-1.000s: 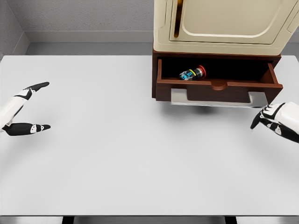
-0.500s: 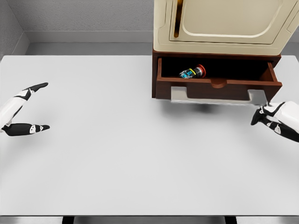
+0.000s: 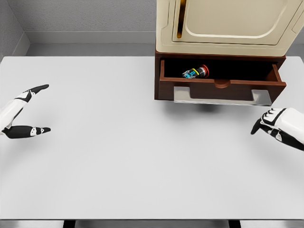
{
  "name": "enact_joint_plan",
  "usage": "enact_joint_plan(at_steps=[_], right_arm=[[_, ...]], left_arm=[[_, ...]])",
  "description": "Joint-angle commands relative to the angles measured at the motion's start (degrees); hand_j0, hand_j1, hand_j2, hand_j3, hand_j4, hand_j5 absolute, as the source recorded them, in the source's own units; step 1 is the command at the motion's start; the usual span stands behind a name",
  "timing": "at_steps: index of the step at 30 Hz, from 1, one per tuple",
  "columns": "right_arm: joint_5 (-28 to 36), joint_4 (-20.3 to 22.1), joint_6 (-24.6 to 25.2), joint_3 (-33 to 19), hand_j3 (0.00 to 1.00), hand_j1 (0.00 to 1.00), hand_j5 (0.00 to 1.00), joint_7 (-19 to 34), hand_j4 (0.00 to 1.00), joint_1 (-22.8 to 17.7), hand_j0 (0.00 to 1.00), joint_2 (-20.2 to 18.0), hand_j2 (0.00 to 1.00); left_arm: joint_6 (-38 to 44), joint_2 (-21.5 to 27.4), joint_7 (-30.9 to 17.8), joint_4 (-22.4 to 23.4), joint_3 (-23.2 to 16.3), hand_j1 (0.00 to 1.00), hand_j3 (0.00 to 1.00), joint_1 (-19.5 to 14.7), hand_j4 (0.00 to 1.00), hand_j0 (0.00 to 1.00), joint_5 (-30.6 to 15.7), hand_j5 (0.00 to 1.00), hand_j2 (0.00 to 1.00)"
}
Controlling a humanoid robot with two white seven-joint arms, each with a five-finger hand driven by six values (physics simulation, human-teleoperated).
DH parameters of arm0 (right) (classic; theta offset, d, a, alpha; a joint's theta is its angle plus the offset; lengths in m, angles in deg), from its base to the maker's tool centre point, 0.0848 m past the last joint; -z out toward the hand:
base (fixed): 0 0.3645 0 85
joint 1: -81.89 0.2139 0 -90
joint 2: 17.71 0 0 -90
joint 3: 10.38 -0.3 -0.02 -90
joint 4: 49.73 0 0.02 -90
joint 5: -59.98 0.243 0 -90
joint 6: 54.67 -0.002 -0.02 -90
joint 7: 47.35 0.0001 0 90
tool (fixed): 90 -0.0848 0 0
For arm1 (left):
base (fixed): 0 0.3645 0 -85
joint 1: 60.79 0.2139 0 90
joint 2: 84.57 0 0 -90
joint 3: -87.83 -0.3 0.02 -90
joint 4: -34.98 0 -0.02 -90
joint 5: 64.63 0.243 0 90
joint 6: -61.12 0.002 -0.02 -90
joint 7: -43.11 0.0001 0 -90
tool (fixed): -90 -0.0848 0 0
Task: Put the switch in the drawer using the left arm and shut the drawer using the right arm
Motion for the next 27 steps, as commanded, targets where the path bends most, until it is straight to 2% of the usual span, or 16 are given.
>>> enact_joint_plan(at_steps=[1, 7, 16, 20, 27], right_arm=[[0.29, 0.13, -0.01, -0.01, 0.42, 0.42, 0.42, -0.05, 0.42, 0.09, 0.42, 0.64, 0.42], [0.2, 0.22, -0.01, 0.08, 0.42, 0.42, 0.42, 0.04, 0.42, 1.41, 0.42, 4.06, 0.42], [-0.33, 0.22, -0.01, 0.25, 0.42, 0.42, 0.42, 0.04, 0.42, 3.34, 0.42, 6.26, 0.42], [-0.68, 0.13, -0.01, 1.66, 0.42, 0.42, 0.42, 0.04, 0.42, 5.36, 0.42, 6.79, 0.42], [-1.29, 0.13, -0.01, 5.79, 0.42, 0.42, 0.42, 0.04, 0.42, 9.58, 0.42, 9.25, 0.42]], left_arm=[[0.14, 0.04, 0.02, -0.07, 0.01, 1.0, 1.0, 0.0, 1.0, 1.0, -0.48, 1.0, 1.0], [0.14, 0.04, 0.02, -0.07, 0.01, 1.0, 1.0, 0.0, 1.0, 1.0, -0.48, 1.0, 1.0], [0.14, -0.05, 0.02, -0.16, -0.08, 1.0, 1.0, 0.09, 1.0, 1.0, -0.48, 1.0, 1.0], [0.14, -0.05, 0.02, 0.01, 0.01, 1.0, 1.0, -0.09, 1.0, 1.0, -0.39, 1.0, 1.0], [0.14, 0.04, 0.02, 3.62, 0.01, 1.0, 1.0, -1.23, 1.0, 1.0, -0.48, 1.0, 1.0]])
